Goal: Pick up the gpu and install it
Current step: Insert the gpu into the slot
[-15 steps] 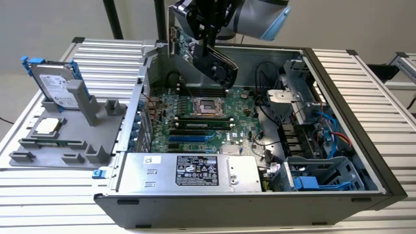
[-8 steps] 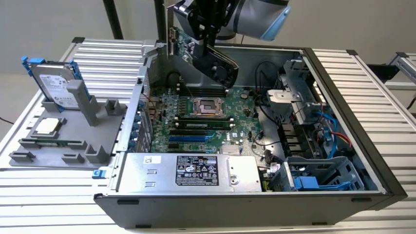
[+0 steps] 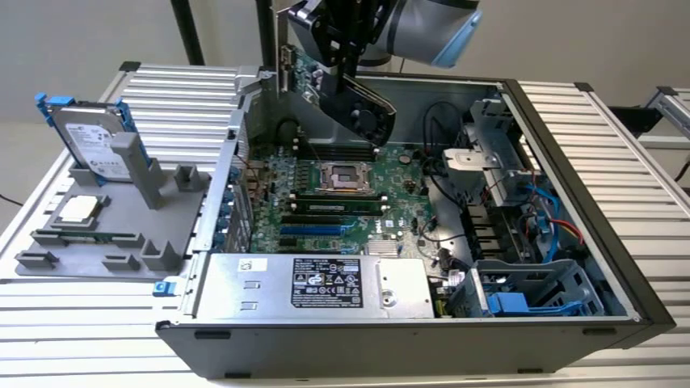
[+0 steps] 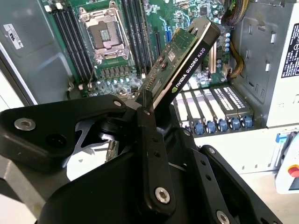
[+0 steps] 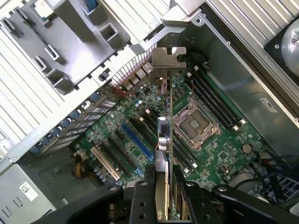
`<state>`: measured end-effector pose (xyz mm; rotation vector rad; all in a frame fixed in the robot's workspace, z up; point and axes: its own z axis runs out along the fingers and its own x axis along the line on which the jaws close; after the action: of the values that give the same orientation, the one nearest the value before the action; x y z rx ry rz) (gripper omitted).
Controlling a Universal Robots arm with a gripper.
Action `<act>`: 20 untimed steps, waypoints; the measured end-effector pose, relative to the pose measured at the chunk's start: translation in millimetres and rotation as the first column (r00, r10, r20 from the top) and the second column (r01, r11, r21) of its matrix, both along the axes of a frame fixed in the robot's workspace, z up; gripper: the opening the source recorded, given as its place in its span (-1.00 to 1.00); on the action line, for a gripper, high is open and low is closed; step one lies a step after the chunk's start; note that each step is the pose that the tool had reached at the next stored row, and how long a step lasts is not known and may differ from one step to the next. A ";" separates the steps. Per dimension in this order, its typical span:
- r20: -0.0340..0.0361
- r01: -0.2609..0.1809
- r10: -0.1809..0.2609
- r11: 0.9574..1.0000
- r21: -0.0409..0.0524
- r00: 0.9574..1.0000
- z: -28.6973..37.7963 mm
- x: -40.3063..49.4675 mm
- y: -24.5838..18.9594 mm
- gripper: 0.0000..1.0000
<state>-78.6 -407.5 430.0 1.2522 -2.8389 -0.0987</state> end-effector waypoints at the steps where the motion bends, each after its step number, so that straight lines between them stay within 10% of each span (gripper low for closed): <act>1: 0.000 0.000 0.000 1.000 0.000 1.000 0.0 0.0 0.0 -1.00; 20: 0.000 -0.099 0.099 0.995 0.000 0.995 0.0 0.0 0.0 -1.00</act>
<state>-78.6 -407.5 430.0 1.3901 -2.7707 -0.0955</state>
